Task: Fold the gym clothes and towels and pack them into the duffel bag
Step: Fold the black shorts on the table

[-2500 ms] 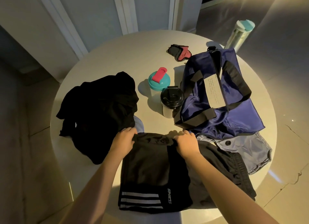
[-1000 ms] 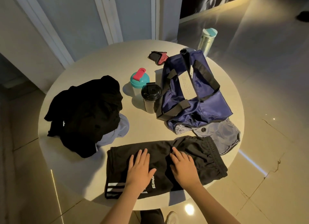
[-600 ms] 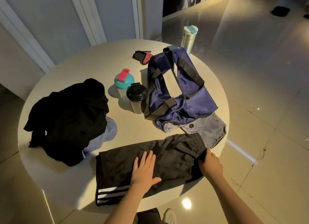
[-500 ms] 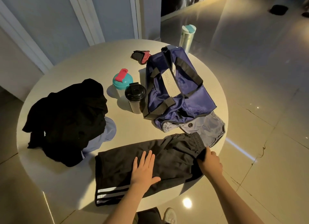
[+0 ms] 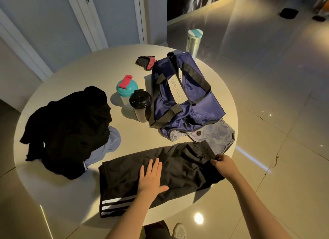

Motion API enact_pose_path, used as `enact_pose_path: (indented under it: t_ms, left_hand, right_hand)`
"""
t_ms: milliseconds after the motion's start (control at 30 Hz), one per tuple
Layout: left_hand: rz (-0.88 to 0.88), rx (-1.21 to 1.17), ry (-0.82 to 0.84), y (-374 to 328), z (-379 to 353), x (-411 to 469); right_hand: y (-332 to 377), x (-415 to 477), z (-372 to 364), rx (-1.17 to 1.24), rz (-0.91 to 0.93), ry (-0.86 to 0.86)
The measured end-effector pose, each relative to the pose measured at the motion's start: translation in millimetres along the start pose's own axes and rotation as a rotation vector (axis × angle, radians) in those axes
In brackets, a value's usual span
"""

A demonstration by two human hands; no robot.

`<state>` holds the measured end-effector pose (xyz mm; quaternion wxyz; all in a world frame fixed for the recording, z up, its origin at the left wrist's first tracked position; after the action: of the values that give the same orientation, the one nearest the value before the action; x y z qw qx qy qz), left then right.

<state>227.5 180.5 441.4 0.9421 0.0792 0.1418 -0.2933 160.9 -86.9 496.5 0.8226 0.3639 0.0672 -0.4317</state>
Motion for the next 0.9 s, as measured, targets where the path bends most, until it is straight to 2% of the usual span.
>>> enact_pose_path:
  t_ms: [100, 167, 267, 367, 433, 533, 633, 767, 900]
  left_hand:
    - [0.036, -0.016, -0.093, 1.4, 9.4, -5.5]
    - [0.071, -0.107, -0.144, 4.8, 6.4, -16.4]
    - [0.046, -0.167, -0.194, 4.0, -8.3, -24.1]
    - [0.048, -0.21, -0.286, 7.4, 5.7, -22.0]
    - [0.156, -0.277, -0.294, 23.7, 10.6, -23.0]
    - [0.301, -0.325, -0.234, 51.1, -1.1, -34.5]
    - [0.267, -0.395, -0.177, 57.3, -17.2, -38.3]
    - [0.319, -0.543, -0.145, 61.1, -11.9, -38.6]
    - [0.337, -0.697, -0.144, 63.3, -11.6, -39.2]
  right_hand:
    - [27.4, -10.1, 19.1, 0.052, 0.073, -0.124]
    - [43.6, -18.9, 27.7, 0.126, 0.104, -0.2]
    - [73.9, -41.2, 23.4, 0.179, 0.241, -0.233]
    - [99.6, -63.8, -0.7, 0.147, 0.406, -0.171]
    - [109.5, -75.8, -17.7, 0.097, 0.493, -0.132]
    - [111.8, -86.7, -45.2, 0.087, 0.52, -0.03]
    - [110.9, -95.5, -68.6, 0.061, 0.554, 0.005]
    - [110.3, -104.7, -95.7, -0.011, 0.625, 0.012]
    - [97.8, -112.8, -132.5, -0.1, 0.635, 0.255]
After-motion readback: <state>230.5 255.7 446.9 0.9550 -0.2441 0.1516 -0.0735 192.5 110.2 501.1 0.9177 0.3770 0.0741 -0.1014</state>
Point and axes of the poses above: each hand's wrist, its own x-axis towards the middle knuckle, its own z-axis out of the back of the hand, y = z × x, the point moved 8 cm from there along x, towards the middle knuckle, and after that the axes turned 11 degrees about -y, right-handed, at the moved point
